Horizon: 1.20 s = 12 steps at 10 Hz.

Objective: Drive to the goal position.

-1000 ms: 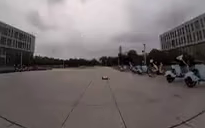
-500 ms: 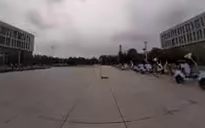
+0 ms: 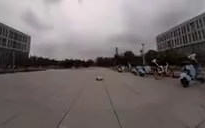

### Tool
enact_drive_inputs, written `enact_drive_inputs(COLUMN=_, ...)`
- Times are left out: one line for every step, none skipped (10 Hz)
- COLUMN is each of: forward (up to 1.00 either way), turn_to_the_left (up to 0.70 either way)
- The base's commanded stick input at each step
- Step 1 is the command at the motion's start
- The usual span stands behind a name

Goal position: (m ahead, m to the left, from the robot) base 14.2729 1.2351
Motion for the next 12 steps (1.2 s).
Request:
enact_drive_inputs(forward=1.0, turn_to_the_left=0.0)
enact_drive_inputs(forward=1.0, turn_to_the_left=0.0)
enact_drive_inputs(forward=1.0, turn_to_the_left=0.0)
enact_drive_inputs(forward=1.0, turn_to_the_left=0.0)
enact_drive_inputs(forward=1.0, turn_to_the_left=0.0)
enact_drive_inputs(forward=1.0, turn_to_the_left=0.0)
enact_drive_inputs(forward=1.0, turn_to_the_left=0.0)
enact_drive_inputs(forward=1.0, turn_to_the_left=0.0)
enact_drive_inputs(forward=1.0, turn_to_the_left=0.0)
enact_drive_inputs(forward=1.0, turn_to_the_left=0.0)
enact_drive_inputs(forward=1.0, turn_to_the_left=0.0)
enact_drive_inputs(forward=1.0, turn_to_the_left=0.0)
